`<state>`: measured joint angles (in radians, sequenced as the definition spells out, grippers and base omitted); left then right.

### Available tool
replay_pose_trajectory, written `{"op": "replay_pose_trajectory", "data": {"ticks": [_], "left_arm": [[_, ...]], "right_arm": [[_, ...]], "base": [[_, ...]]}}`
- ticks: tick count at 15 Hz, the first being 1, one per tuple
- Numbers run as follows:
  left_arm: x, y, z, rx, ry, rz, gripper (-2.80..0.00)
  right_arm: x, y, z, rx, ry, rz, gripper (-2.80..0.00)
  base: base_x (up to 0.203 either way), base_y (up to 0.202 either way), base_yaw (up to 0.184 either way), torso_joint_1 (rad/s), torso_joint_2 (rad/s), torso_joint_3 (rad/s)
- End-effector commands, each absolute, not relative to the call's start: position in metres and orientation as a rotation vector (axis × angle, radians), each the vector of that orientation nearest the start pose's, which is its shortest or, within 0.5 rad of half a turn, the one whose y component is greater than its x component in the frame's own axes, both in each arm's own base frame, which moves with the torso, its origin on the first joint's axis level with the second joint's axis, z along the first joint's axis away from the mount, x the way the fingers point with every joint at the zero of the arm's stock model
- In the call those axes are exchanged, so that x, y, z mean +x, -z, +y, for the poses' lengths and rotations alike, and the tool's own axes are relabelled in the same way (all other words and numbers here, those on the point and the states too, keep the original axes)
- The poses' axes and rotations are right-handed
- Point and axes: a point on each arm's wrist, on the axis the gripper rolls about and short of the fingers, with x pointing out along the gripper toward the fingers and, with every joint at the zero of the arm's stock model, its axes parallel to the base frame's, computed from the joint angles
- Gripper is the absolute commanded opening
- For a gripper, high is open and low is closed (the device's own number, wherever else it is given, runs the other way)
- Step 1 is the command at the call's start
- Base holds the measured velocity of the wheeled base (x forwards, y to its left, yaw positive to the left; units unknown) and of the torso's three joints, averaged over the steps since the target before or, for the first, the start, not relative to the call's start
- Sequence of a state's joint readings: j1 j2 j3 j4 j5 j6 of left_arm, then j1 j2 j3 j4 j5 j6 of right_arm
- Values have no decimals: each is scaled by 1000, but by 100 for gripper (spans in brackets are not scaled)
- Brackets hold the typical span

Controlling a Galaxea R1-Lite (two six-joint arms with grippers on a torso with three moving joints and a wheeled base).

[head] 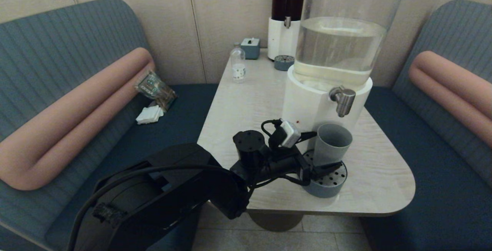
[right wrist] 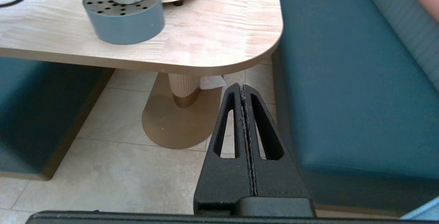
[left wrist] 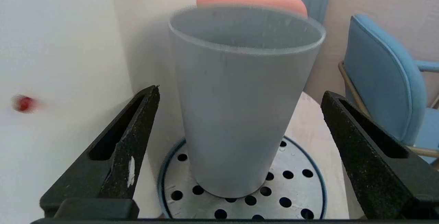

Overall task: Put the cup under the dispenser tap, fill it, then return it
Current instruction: Place the cup next to the water dispenser

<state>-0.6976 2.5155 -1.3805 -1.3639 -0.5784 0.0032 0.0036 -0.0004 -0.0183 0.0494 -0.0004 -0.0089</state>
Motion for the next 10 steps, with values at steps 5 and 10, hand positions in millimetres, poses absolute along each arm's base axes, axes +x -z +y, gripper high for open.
{"op": "replay_pose_trajectory", "data": {"ticks": [5,10], "left_arm": [[359,-63,-329,-14,1292,-243,0],[358,-65,-334,-30,1294,-248,0]], "right_arm": [[-24,-76,0,-9,-4,31,-280],[-24,-76,0,-9,-5,31,-280]], "base": [[0,0,0,0,0,0],[0,0,0,0,0,0]]}}
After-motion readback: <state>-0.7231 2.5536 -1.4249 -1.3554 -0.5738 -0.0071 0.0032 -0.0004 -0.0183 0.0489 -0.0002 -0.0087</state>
